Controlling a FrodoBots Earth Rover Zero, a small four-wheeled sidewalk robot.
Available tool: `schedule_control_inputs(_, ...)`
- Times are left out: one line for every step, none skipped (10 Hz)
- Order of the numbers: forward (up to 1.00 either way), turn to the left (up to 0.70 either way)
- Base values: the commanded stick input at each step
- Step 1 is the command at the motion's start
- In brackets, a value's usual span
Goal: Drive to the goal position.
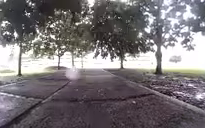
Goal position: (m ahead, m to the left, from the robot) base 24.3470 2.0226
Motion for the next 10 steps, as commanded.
schedule_control_inputs(0.7,0.0)
schedule_control_inputs(0.7,0.0)
schedule_control_inputs(0.7,0.0)
schedule_control_inputs(0.7,0.0)
schedule_control_inputs(0.7,0.0)
schedule_control_inputs(0.7,0.0)
schedule_control_inputs(0.7,0.0)
schedule_control_inputs(0.7,0.0)
schedule_control_inputs(0.7,0.0)
schedule_control_inputs(0.7,0.0)
